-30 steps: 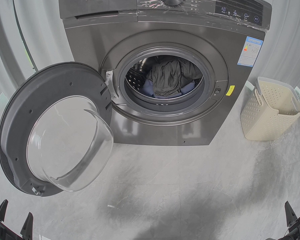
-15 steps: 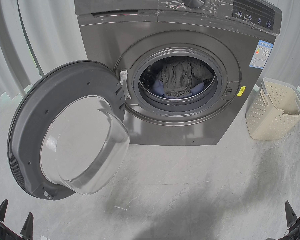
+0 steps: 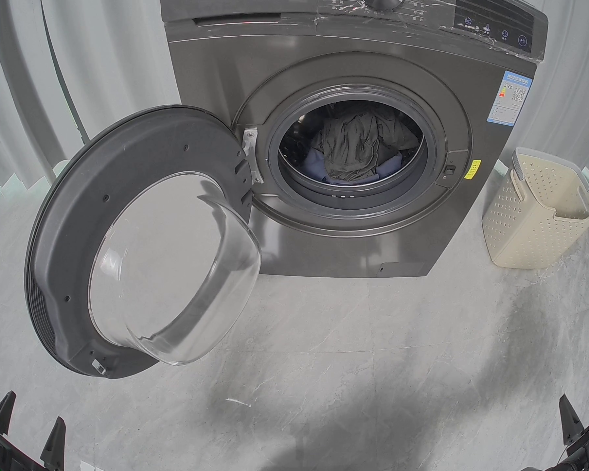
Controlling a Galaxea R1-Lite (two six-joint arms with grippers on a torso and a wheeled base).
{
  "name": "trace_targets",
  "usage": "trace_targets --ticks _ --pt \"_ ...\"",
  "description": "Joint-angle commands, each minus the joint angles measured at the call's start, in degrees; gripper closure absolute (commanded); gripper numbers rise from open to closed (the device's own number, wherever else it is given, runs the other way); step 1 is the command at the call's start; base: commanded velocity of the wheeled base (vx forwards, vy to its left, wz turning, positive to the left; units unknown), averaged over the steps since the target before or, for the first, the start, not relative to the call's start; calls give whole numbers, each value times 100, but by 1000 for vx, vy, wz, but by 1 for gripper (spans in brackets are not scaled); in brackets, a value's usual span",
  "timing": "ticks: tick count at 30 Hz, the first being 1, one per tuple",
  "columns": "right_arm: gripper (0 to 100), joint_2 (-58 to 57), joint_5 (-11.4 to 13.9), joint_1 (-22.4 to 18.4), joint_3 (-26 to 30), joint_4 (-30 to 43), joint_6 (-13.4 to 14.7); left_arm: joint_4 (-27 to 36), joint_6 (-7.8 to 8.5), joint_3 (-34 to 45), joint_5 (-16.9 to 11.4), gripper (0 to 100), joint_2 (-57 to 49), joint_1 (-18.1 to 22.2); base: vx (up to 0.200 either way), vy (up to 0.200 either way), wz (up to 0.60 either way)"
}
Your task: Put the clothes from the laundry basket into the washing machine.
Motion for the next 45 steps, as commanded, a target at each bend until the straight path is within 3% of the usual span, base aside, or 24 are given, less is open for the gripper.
trace_targets --ticks 1,8,14,18,20,21,25,27,29,32,37,38,41,45 --pt "0 -79 4 0 92 0 0 2 -2 92 16 0 -90 2 0 200 0" --pt "0 -79 4 0 92 0 0 2 -19 92 52 0 -90 2 0 57 0" --pt "0 -79 4 0 92 0 0 -33 77 84 43 0 -90 11 0 0 0" --pt "0 -79 4 0 92 0 0 -95 25 -954 -45 0 68 -7 0 0 0" --pt "0 -79 4 0 92 0 0 143 33 -1305 -142 0 437 -51 0 0 0" --pt "0 -79 -5 0 92 0 0 283 69 -1525 -317 0 806 -113 0 0 0" --pt "0 -79 4 0 92 0 9 178 7 -1894 -678 0 1835 -350 0 0 0" --pt "0 -79 4 0 92 0 0 72 -37 -2052 -722 0 2230 -429 0 0 0" --pt "0 -79 4 0 92 0 0 -112 -151 -2184 -731 0 2810 -482 0 0 0" --pt "0 -79 4 0 92 0 0 -587 -160 -2316 -775 0 3610 -482 0 0 0" --pt "0 -79 4 0 92 0 0 -1272 -178 -2553 -1065 0 4533 -508 0 0 0" --pt "0 -79 4 0 92 0 0 -1519 -178 -2632 -1240 0 4849 -508 0 0 0" --pt "0 -79 4 0 92 0 0 -1633 -186 -2738 -1486 0 5210 -552 0 0 0" --pt "0 -79 4 0 92 9 0 -1738 -169 -2834 -1539 0 5631 -772 0 0 0"
